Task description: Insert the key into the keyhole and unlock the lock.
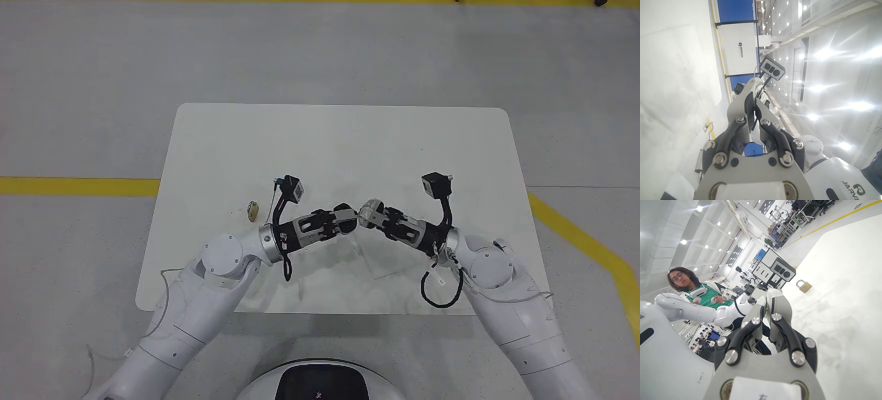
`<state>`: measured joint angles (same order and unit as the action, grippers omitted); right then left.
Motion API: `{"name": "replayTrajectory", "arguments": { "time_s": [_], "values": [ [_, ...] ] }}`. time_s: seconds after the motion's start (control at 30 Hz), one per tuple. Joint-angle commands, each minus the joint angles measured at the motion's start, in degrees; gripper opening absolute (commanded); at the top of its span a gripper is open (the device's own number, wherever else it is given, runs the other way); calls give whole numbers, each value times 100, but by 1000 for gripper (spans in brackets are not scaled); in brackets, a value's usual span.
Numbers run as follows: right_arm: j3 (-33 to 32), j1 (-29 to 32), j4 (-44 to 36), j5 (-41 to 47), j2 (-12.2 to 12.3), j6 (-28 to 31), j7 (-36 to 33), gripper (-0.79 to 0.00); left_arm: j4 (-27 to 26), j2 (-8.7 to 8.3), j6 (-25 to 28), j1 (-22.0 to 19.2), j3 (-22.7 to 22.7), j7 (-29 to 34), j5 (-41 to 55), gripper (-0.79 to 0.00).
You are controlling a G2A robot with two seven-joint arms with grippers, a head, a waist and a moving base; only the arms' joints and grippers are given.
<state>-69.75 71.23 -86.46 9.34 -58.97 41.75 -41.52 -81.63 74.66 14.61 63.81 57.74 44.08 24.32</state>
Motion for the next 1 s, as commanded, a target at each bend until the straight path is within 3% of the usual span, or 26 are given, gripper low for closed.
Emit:
{"name": "replayTrajectory", "arguments": {
  "time_s": [0.0,0.6,0.63,0.67,0.97],
  "values": [
    [-12,4,8,9,3,-2,-6,-785,-1,-4,33,-4,32,-12,-11,-785],
    [-125,109,-94,-77,78,-50,-478,-785,-82,-71,259,70,277,51,-317,-785],
    [-126,113,-99,-54,81,-45,-497,-551,-88,-76,263,77,284,73,-351,-785],
    [-127,113,-100,-31,84,-48,-518,0,-96,-81,272,84,293,86,-386,-785],
    [-222,111,-52,318,123,9,-765,0,-249,-133,368,167,371,153,-745,-785]
  ]
}}
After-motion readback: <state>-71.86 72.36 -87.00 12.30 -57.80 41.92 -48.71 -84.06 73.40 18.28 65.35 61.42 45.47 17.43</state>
